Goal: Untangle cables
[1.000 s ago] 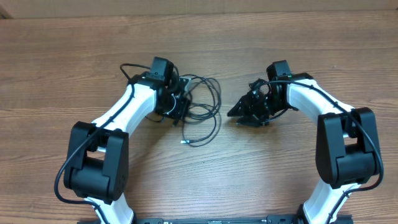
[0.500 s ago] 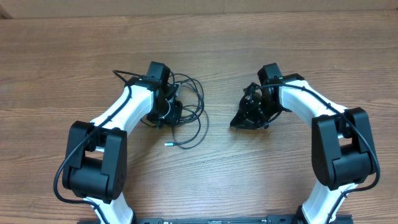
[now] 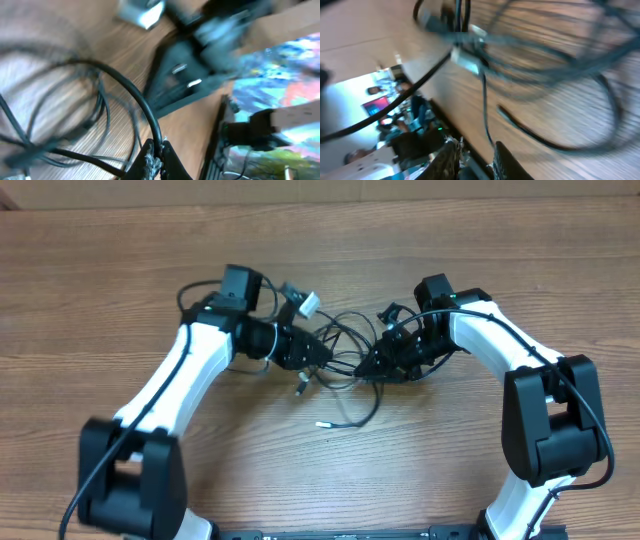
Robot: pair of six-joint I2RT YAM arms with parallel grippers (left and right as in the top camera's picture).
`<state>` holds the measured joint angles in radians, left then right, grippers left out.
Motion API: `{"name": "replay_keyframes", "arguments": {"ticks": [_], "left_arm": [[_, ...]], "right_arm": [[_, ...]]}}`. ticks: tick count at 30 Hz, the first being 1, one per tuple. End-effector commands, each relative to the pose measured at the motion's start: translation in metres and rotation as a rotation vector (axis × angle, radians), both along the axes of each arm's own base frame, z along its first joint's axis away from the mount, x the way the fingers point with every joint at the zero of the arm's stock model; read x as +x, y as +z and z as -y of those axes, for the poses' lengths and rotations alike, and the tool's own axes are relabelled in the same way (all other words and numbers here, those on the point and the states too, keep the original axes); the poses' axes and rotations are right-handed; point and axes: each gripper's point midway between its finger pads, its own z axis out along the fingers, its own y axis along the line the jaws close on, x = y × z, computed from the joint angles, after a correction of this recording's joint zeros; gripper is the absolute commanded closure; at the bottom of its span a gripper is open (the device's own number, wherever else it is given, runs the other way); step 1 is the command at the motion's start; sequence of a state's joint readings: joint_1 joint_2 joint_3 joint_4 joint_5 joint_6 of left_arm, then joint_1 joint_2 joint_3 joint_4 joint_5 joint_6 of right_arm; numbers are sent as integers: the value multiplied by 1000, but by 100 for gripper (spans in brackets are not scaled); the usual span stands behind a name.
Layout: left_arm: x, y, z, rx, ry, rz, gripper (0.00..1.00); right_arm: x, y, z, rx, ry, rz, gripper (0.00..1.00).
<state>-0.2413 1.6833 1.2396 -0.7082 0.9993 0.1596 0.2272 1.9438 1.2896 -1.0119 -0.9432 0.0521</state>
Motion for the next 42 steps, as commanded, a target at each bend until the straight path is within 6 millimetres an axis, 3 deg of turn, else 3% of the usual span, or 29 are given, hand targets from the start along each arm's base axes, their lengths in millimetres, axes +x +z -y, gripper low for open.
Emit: {"name": "replay_keyframes", "arguments": {"ticks": [1,4,11,14,17,20,23,25,27,31,33,35,38,42], "left_arm": [[-5,82,5,-135,-36,179,96],[-13,131,3,-170,-25,294,96],[-54,250,-7,-269,-13,611,96],[-62,277,-18,-232,65,741,96],[-31,268,-53,-14,351,782,95],[9,224,-116,284,739,635,96],[16,169,-179,539,1096,378,96],[16,163,-175,541,1066,354,96],[15,177,-142,417,898,395,96],[-13,246,-74,77,507,580,95],[-25,277,-64,-11,434,663,94],[-26,295,-67,-23,447,719,93],[-15,289,-79,44,525,720,92],[-8,239,-87,171,540,546,70]], "right_arm": [[11,32,-4,113,-6,73,75],[15,30,0,106,-21,78,71],[23,26,5,76,-51,85,50],[27,22,8,44,-74,78,37],[30,22,10,46,-81,85,30],[33,22,16,44,-98,84,27],[37,19,28,23,-130,71,26],[38,11,41,-39,-159,53,25],[39,-6,63,-185,-221,5,24],[32,-39,119,-542,-324,-68,20],[27,-46,138,-652,-330,-74,16],[23,-49,150,-720,-327,-76,9],[22,-51,157,-762,-326,-72,4],[26,-51,157,-759,-342,-66,0]]}}
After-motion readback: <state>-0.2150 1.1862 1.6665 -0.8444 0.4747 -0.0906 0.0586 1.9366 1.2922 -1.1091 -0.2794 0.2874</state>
